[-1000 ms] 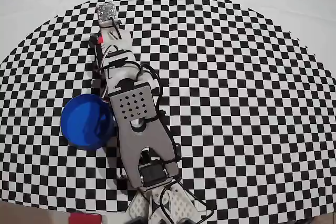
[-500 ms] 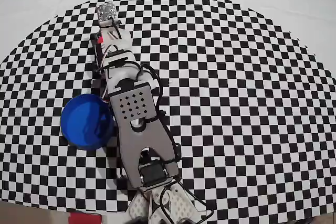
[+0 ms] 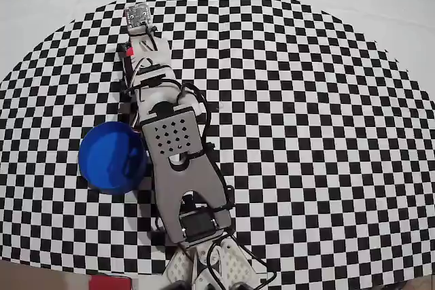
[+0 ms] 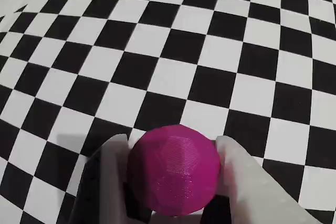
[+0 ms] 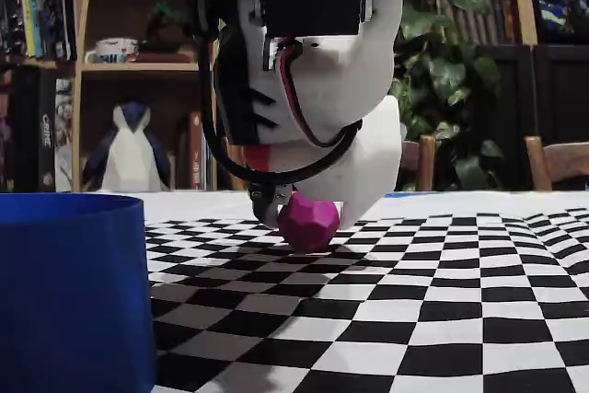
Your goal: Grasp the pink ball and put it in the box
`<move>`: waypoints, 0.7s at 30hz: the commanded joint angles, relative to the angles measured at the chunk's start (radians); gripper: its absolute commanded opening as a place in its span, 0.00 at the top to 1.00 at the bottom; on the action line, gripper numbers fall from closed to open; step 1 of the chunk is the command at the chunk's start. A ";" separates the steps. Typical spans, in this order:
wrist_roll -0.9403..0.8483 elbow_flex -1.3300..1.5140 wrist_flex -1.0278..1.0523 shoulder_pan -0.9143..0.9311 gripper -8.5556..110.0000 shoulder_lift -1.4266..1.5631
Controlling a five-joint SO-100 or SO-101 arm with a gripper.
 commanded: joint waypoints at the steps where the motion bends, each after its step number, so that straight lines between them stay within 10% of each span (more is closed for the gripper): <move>1: -0.006 -0.014 0.003 -0.002 0.93 0.081; 21: -0.005 0.140 0.003 0.009 0.93 0.281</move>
